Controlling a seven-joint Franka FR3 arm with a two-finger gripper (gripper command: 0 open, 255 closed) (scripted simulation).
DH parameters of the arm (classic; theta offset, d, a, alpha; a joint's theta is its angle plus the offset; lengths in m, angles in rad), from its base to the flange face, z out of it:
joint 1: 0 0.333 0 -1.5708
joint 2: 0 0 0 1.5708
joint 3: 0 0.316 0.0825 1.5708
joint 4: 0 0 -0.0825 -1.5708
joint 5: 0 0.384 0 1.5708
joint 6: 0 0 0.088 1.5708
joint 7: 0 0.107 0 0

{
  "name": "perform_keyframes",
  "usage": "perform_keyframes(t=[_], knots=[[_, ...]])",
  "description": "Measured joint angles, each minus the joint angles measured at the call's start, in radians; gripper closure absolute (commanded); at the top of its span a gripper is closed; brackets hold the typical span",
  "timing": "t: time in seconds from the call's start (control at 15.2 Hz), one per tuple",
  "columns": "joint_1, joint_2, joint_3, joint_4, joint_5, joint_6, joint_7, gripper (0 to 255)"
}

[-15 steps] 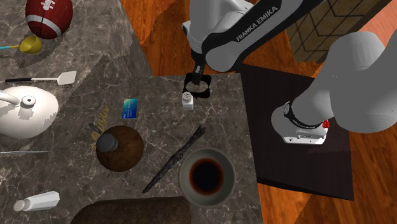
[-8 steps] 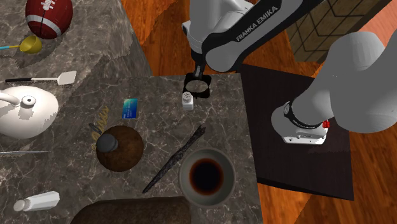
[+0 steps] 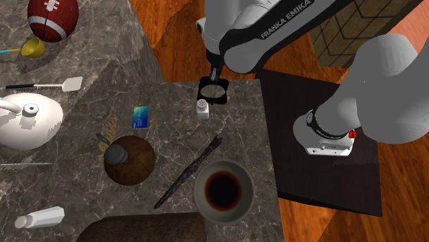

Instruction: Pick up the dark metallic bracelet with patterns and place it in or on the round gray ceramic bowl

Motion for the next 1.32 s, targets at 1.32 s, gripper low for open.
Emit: perform_keyframes(t=[1.32], knots=[[-0.029, -0.232, 0.031, 0.104, -0.063, -0.332, 0.059, 255]])
